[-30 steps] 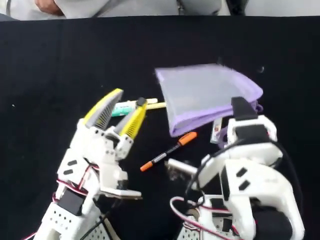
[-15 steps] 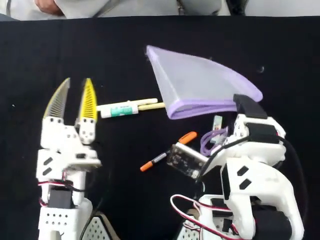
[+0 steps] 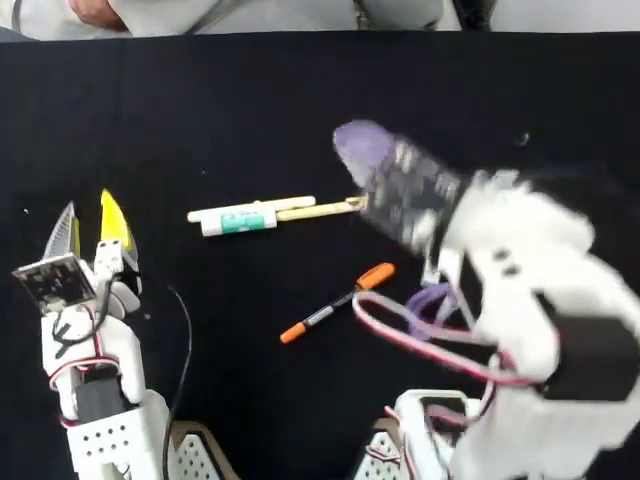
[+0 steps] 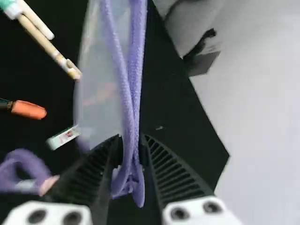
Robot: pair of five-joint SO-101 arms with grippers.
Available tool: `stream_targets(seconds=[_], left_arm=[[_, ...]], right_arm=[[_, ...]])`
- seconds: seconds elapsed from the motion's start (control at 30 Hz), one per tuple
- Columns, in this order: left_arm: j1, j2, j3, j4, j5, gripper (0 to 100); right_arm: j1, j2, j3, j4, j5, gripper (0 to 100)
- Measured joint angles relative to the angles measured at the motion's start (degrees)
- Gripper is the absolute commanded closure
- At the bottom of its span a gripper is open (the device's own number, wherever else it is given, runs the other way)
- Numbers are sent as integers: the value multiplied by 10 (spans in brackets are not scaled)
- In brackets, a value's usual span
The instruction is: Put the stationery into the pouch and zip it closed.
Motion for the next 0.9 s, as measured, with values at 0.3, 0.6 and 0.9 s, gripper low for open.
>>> stream_targets(seconds=[0.3, 0.6, 0.9], left_arm=[[0, -1, -89, 176, 19, 847], [0, -1, -92, 232, 62, 847], [0, -1, -81, 244, 69, 847]], right_arm=[[20, 122, -124, 0, -60, 987], [-73, 98, -28, 0, -241, 987], [-216, 85, -19, 0, -420, 987]])
